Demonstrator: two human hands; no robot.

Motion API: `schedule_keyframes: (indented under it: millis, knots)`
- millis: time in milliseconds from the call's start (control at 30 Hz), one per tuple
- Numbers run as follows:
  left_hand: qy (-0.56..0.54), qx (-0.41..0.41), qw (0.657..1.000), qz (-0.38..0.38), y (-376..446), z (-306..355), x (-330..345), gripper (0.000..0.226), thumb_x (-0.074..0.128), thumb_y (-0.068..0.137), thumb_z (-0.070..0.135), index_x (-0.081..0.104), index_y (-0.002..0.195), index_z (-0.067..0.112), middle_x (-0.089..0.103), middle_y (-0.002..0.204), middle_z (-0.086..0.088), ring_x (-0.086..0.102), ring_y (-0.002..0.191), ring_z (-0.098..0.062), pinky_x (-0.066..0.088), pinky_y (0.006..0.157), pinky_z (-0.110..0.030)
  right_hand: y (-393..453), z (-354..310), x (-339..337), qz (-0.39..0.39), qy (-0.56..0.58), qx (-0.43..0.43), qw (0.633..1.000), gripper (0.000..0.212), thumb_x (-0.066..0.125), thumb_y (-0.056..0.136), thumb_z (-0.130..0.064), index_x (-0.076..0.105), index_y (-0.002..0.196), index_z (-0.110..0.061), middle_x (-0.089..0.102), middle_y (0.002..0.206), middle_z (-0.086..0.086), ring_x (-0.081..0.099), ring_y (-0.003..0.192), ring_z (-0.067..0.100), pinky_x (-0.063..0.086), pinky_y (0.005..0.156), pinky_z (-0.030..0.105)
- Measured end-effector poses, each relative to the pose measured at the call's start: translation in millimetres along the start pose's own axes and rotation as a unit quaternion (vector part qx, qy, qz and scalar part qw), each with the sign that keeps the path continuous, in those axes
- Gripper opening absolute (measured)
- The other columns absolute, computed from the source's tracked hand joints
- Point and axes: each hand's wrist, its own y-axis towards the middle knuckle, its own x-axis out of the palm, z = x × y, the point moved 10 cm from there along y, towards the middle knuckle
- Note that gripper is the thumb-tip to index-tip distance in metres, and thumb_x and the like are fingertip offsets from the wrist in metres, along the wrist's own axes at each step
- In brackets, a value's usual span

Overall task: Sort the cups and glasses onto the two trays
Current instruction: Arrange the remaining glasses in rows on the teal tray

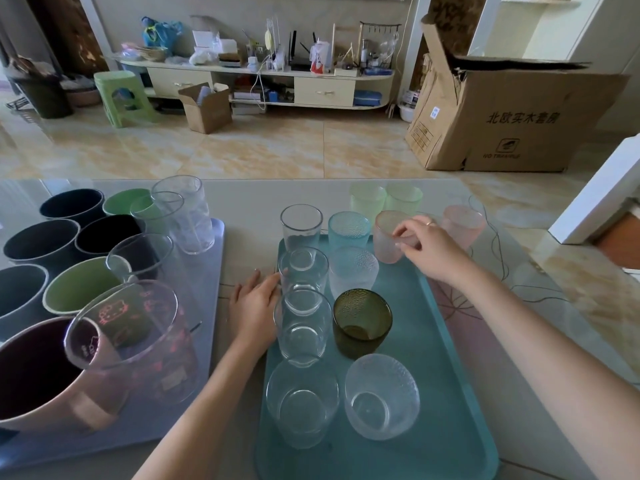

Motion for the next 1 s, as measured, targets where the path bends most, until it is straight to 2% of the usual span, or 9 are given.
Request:
schedule_keyframes:
  millis: [67, 167, 267, 300, 467, 700, 767, 833, 1000]
  knots:
    - [-0.001, -0.001, 1.0, 0.006, 0.0, 1.5, -1.1, 0.036, 0.049, 0.094, 0.019, 0.054, 0.128, 0.03, 0.059, 0.131, -0.003, 0.029, 0.141, -0.018, 0.015, 0.116, -0.038, -2.6, 9.6, -28.8, 0.063, -0.024, 0.005, 0.998, 0.022, 0.054, 0.091, -0.024, 0.053, 0.112, -0.02, 0.043, 0.13, 0.005, 0.056, 0.07, 0.02, 0.05, 0.074, 0.037]
    - [0.001, -0.008, 1.0, 0.009, -0.4, 1.6, -1.9, 0.035, 0.05, 0.094, 0.018, 0.055, 0.127, 0.029, 0.061, 0.129, -0.005, 0.03, 0.141, -0.019, 0.015, 0.116, -0.038, -9.3, 45.0, -69.3, 0.159, -0.075, 0.076, 0.982, 0.027, 0.05, 0.092, -0.021, 0.05, 0.118, -0.018, 0.044, 0.131, 0.01, 0.056, 0.068, 0.025, 0.041, 0.065, 0.032]
    - [0.014, -0.001, 1.0, 0.007, -0.3, 1.5, -2.0, 0.034, 0.052, 0.093, 0.019, 0.056, 0.125, 0.029, 0.065, 0.124, -0.002, 0.032, 0.14, -0.019, 0.016, 0.115, -0.039, -9.2, 86.4, -59.2, 0.101, -0.107, 0.153, 0.977, 0.03, 0.05, 0.092, -0.024, 0.05, 0.121, -0.016, 0.052, 0.127, 0.011, 0.058, 0.1, 0.033, 0.043, 0.072, 0.036]
    - [0.017, 0.001, 1.0, 0.005, -0.3, 1.7, -2.2, 0.034, 0.052, 0.093, 0.02, 0.055, 0.125, 0.03, 0.065, 0.124, 0.0, 0.032, 0.14, -0.018, 0.016, 0.115, -0.038, -9.6, 94.8, -49.7, 0.074, -0.11, 0.161, 0.978, 0.028, 0.051, 0.092, -0.025, 0.052, 0.118, -0.016, 0.056, 0.123, 0.01, 0.058, 0.102, 0.032, 0.044, 0.074, 0.036]
    - [0.029, 0.002, 1.0, 0.003, -0.9, 2.8, -2.9, 0.034, 0.053, 0.093, 0.022, 0.054, 0.125, 0.032, 0.064, 0.125, 0.002, 0.031, 0.14, -0.016, 0.016, 0.115, -0.036, -20.7, 99.3, -37.1, 0.107, -0.091, 0.128, 0.982, 0.012, 0.053, 0.09, -0.012, 0.061, 0.095, -0.005, 0.062, 0.1, 0.018, 0.057, 0.084, 0.032, 0.041, 0.066, 0.033]
    - [0.033, 0.001, 0.999, 0.003, -2.3, 4.5, -4.1, 0.034, 0.052, 0.093, 0.024, 0.055, 0.126, 0.032, 0.06, 0.131, 0.003, 0.031, 0.14, -0.017, 0.017, 0.116, -0.037, -61.8, 46.3, -58.8, 0.164, -0.031, 0.045, 0.985, 0.01, 0.057, 0.088, -0.008, 0.063, 0.094, -0.003, 0.064, 0.106, 0.02, 0.059, 0.104, 0.035, 0.048, 0.078, 0.039]
    - [0.033, 0.001, 0.999, 0.0, -3.4, 5.4, -4.6, 0.034, 0.052, 0.093, 0.024, 0.054, 0.126, 0.033, 0.058, 0.133, 0.003, 0.031, 0.141, -0.017, 0.017, 0.116, -0.037, -73.5, 16.9, -54.9, 0.15, -0.008, -0.006, 0.989, 0.008, 0.058, 0.087, -0.006, 0.064, 0.092, -0.004, 0.065, 0.103, 0.015, 0.059, 0.106, 0.033, 0.05, 0.079, 0.04]
    - [0.033, 0.004, 0.999, -0.003, -4.5, 7.1, -5.2, 0.035, 0.052, 0.093, 0.024, 0.053, 0.127, 0.032, 0.056, 0.135, 0.004, 0.03, 0.141, -0.016, 0.016, 0.115, -0.036, -76.7, -5.8, -44.9, 0.123, -0.005, -0.044, 0.991, 0.006, 0.059, 0.087, -0.007, 0.064, 0.09, -0.006, 0.065, 0.095, 0.008, 0.062, 0.093, 0.029, 0.051, 0.074, 0.04]
    - [0.022, 0.001, 1.0, -0.002, -4.1, 8.2, -6.6, 0.035, 0.05, 0.094, 0.023, 0.054, 0.127, 0.032, 0.057, 0.134, 0.005, 0.03, 0.141, -0.016, 0.016, 0.116, -0.037, -70.8, -23.6, -10.9, 0.03, -0.009, -0.081, 0.996, 0.008, 0.057, 0.089, -0.012, 0.064, 0.091, -0.01, 0.063, 0.094, 0.004, 0.059, 0.083, 0.025, 0.049, 0.072, 0.039]
